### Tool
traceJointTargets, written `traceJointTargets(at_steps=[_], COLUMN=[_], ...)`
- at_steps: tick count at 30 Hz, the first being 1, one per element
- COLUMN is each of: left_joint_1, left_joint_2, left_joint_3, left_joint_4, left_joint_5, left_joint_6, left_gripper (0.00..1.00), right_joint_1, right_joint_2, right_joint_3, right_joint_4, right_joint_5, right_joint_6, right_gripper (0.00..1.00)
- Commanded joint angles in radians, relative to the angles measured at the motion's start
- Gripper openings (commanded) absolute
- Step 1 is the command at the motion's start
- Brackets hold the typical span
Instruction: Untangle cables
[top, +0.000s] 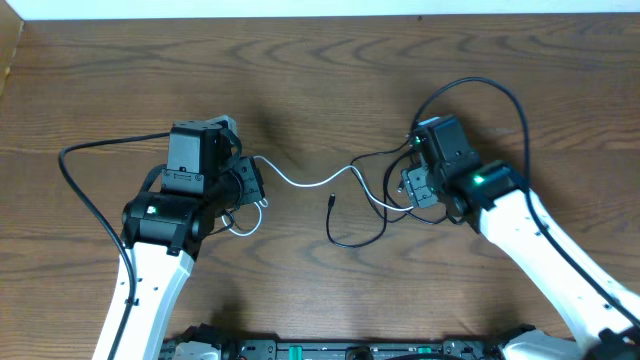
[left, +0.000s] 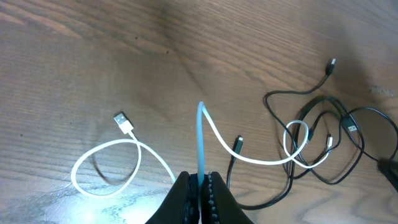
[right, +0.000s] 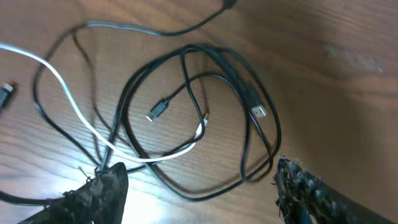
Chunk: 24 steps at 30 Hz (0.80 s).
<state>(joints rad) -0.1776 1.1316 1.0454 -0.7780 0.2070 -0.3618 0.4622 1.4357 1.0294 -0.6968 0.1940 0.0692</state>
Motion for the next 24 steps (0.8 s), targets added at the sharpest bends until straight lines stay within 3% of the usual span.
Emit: traceJointTargets(at_steps=[1, 6, 11, 14, 19, 24], left_joint_1=[0.005, 0.005, 0.005, 0.005, 0.005, 0.005], left_joint_2=[-0.002, -0.002, -0.002, -0.002, -0.002, -0.002], left_joint_3=[0.006, 0.006, 0.006, 0.006, 0.006, 0.006], left_joint_4=[-0.008, -0.023, -0.024, -0.023, -0.026, -0.026], left_joint_5=[-0.017, -0.018, -0.017, -0.018, -0.017, -0.017], left_joint_6=[0.014, 0.014, 0.014, 0.014, 0.014, 0.014], left_gripper=[0.08, 0.07, 0.07, 0.08, 0.08, 0.07], right_joint_1=[-0.048, -0.114, -0.131, -0.124, -0.106, -0.106], right_joint_2=[0.089, 0.188, 0.252, 0.285, 0.344, 0.379], right_joint_3=[0.002, 0.002, 0.002, 0.002, 0.002, 0.002], right_joint_4=[0.082, 0.157, 0.193, 0.215, 0.223, 0.237], right_joint_5=[0.055, 0.044, -0.36, -0.502, -0.521, -0.514], right_joint_6=[-0.119, 0.017, 0.019, 0.019, 0.02, 0.02], right_gripper=[0.7, 0.65, 0.62, 0.63, 0.63, 0.47])
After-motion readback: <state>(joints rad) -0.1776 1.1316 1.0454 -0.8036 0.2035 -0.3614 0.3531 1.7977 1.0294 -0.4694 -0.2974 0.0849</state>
